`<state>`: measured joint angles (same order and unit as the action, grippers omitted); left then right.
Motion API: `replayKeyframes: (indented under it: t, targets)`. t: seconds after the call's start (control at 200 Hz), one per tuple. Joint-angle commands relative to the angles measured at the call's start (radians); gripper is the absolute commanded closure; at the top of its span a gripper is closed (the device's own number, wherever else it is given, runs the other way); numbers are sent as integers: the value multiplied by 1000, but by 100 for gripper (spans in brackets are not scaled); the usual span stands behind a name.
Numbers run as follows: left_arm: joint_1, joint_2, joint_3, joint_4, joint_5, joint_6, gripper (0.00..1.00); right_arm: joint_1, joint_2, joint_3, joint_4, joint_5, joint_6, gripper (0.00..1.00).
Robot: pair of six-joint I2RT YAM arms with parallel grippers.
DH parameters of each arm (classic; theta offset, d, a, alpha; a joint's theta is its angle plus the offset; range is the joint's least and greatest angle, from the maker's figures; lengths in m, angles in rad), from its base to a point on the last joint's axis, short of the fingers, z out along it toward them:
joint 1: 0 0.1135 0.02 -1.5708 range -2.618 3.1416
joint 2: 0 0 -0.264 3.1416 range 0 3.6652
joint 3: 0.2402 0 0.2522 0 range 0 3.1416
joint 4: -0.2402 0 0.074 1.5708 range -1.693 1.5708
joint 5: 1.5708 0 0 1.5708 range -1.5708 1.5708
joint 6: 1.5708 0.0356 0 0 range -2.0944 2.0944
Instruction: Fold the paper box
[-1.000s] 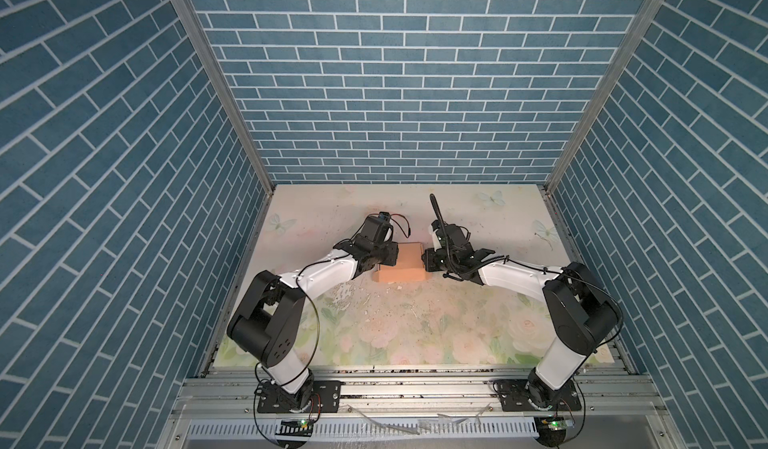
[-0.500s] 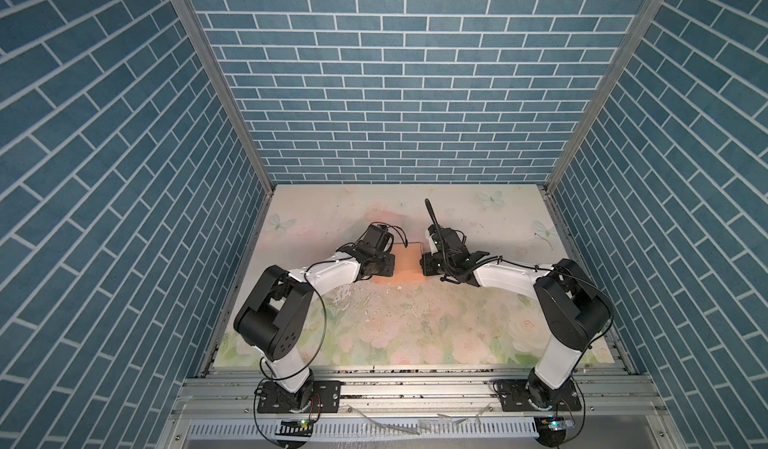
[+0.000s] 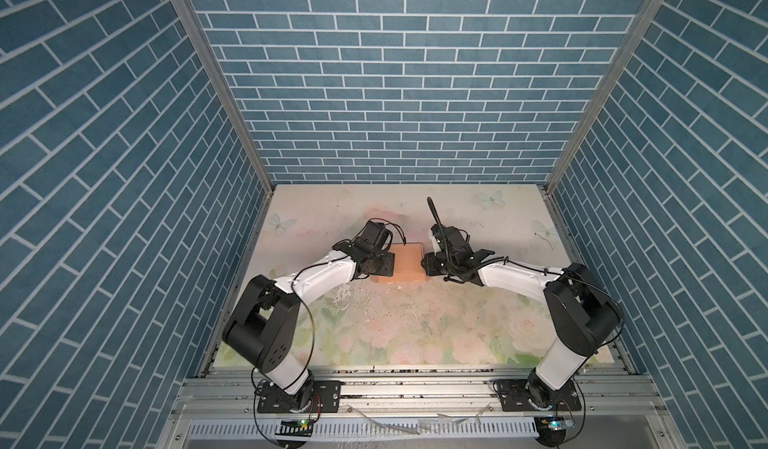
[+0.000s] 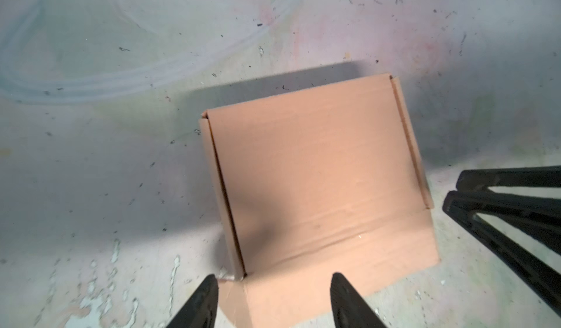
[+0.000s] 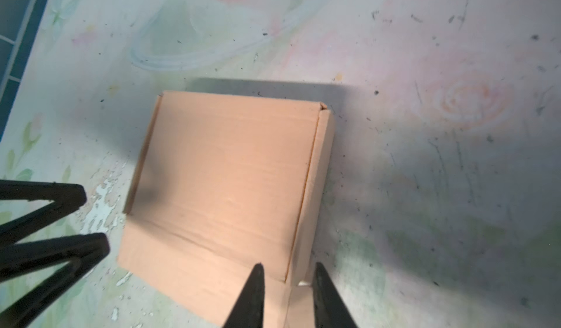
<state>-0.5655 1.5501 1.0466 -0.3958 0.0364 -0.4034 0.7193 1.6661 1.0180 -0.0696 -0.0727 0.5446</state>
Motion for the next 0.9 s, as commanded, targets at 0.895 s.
replayKeyframes:
  t: [0.895]
  targets:
    - [12,11,-147,137,175,-131,38,29,26,-113,87,-108,186,62]
